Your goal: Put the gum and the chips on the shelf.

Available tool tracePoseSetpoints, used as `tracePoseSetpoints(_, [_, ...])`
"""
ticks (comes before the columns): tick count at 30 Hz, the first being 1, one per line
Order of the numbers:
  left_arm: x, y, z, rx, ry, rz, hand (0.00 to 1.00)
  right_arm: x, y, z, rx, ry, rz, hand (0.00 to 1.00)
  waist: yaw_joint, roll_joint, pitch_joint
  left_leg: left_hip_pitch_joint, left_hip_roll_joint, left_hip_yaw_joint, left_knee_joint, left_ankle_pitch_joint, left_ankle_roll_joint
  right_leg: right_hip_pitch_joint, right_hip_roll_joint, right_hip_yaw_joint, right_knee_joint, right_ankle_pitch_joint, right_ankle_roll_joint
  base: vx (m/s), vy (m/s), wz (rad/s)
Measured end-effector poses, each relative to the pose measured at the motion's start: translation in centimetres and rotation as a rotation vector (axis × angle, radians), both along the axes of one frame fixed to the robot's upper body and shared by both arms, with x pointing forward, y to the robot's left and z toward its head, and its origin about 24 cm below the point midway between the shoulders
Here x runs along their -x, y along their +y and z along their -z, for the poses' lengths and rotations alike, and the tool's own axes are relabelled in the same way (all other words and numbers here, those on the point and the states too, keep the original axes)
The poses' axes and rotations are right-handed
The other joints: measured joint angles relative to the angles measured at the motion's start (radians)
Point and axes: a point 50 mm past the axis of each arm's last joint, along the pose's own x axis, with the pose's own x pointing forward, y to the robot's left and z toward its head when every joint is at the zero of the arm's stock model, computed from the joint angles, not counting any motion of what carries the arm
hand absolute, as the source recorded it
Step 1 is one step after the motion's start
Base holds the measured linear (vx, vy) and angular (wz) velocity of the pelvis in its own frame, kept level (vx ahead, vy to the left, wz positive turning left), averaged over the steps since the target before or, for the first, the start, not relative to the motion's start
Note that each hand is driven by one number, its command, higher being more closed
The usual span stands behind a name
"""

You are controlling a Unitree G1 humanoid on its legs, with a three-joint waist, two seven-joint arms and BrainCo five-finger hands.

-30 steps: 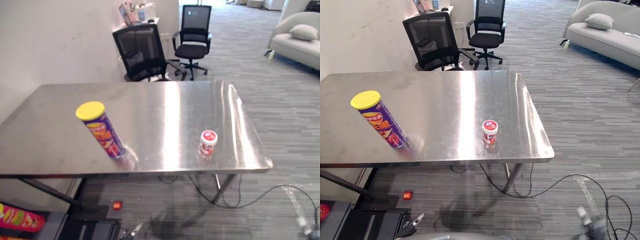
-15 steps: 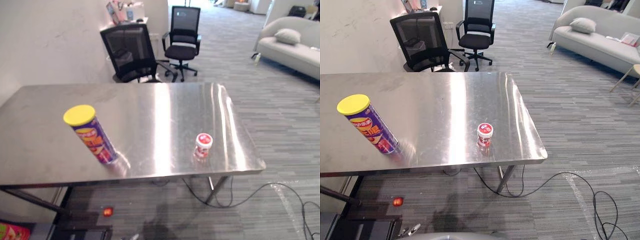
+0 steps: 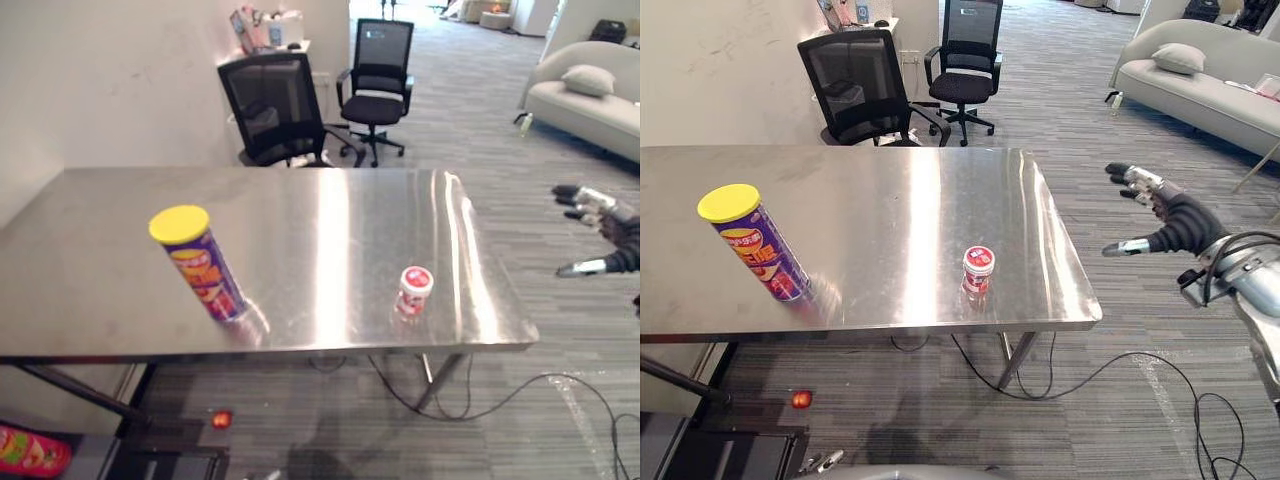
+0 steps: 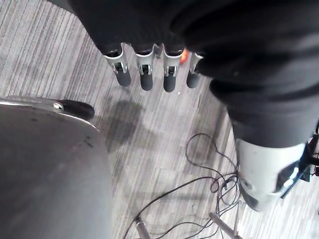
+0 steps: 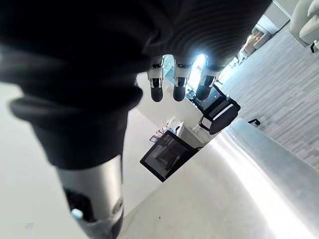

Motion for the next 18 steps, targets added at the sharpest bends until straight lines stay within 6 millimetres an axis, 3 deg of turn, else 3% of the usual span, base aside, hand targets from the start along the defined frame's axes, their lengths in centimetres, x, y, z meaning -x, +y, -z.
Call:
tracePoseSetpoints(10, [0.2,0.1,0.0,-0.006,0.008,0.004,0.0,0.1,0.7,3.4,-0.214,-0.058,0.089,0.0,0.001,0.001,0.002,-0.023,-0.003,-0.02,0.005,0.009,0.004,0.002,0.0,-0.017,-0.024,0.011,-0.003,-0.02,-0.003,0.06])
tracePoseSetpoints(18, [0.1,0.1,0.0,-0.029,0.015,0.003,0.0,0.9,-0.1,4.6,-0.3,-0.178,0.277,0.0,0.008,0.005,0.007,-0.035,0.001,-0.047,0.005,0.009,0.004,0.011,0.002,-0.045,-0.035,0.014,-0.004,0.03,-0.009,0.11])
